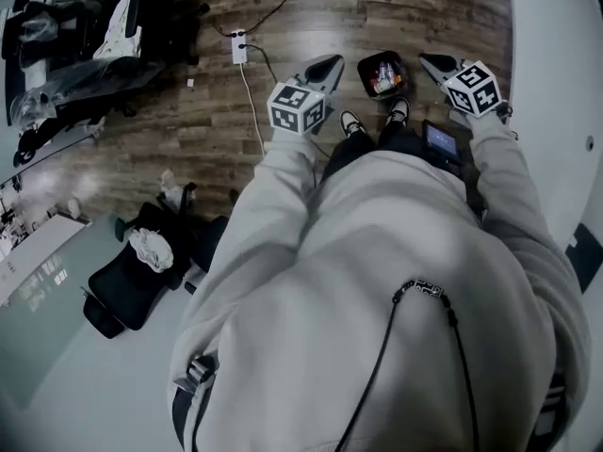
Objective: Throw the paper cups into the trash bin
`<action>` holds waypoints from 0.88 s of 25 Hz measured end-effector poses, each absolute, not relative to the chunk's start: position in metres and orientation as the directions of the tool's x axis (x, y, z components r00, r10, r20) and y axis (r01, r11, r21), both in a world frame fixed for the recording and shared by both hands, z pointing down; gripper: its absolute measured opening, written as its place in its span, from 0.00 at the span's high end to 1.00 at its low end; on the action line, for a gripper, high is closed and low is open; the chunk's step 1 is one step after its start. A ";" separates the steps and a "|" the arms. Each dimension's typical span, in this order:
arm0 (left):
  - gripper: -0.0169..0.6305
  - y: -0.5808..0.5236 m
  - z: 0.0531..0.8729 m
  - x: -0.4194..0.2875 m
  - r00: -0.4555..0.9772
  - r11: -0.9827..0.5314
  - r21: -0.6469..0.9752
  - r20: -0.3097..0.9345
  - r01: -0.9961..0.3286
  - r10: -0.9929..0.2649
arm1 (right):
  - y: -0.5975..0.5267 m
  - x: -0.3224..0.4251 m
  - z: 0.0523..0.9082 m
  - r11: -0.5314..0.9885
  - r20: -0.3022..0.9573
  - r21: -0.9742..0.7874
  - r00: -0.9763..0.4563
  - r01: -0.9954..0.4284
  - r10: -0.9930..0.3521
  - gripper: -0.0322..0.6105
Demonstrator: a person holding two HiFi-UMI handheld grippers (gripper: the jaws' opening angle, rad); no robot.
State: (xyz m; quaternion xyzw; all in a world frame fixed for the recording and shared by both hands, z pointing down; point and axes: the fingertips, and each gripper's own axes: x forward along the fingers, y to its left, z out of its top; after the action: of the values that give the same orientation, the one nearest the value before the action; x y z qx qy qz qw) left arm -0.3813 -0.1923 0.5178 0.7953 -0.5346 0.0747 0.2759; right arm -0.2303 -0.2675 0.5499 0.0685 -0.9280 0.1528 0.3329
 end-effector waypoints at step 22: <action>0.98 -0.252 0.189 -0.392 0.433 -0.431 -0.072 -0.003 -0.899 -0.902 | -0.273 -0.305 0.195 0.984 0.083 0.088 -0.983 -0.155 -0.162 0.92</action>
State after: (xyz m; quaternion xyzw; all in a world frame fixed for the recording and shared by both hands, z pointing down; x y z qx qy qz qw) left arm -0.3921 -0.2519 0.1893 0.8458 -0.5323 0.0181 -0.0315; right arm -0.3054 -0.2728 0.1946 0.0795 -0.9950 -0.0407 0.0448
